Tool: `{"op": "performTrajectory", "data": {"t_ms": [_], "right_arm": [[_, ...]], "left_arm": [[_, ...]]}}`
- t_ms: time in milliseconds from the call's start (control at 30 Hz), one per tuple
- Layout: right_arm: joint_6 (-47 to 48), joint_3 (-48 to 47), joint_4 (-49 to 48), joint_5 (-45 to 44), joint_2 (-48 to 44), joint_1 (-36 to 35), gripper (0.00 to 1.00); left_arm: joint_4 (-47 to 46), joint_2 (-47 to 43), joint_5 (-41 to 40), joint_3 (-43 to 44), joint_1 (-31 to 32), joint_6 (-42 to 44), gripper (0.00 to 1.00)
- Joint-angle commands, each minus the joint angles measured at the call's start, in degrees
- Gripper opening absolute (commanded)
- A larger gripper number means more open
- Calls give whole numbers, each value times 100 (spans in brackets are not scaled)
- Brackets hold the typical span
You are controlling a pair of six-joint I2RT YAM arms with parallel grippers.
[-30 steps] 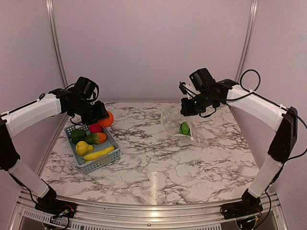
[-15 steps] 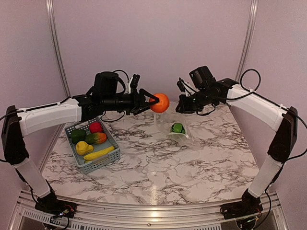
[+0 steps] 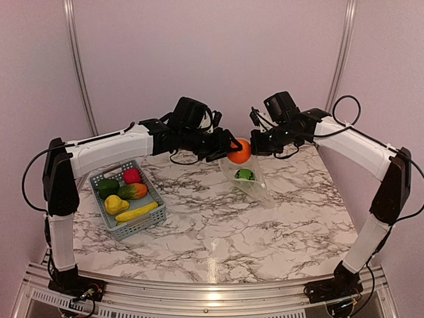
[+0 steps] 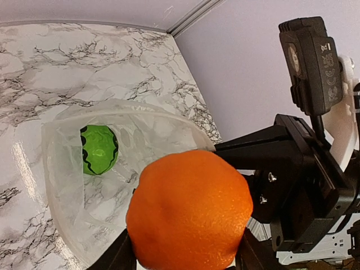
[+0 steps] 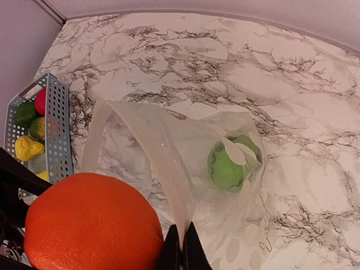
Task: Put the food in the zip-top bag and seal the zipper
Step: Place the fake fruit in the zipper food storage bag, then adjust the zipper food storage bag at the center of the board.
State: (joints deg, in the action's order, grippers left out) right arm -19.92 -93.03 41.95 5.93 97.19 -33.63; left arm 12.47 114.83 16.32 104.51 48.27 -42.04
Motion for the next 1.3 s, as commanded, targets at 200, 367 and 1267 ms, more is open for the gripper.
{"op": "performTrajectory", "data": {"t_ms": [200,367,1267], "right_arm": [[-311,118,-940,139,-439,-127,0],[-407,144,-1093,402,-430,-133,0],[-312,1422,-2043,397,-1281,148,0]], "left_arm": [[553,238,-120,-42,131,37,42],[332,137,-81,-198,137,30,43],[485,-2309,-1600,-534,-115,971,99]]}}
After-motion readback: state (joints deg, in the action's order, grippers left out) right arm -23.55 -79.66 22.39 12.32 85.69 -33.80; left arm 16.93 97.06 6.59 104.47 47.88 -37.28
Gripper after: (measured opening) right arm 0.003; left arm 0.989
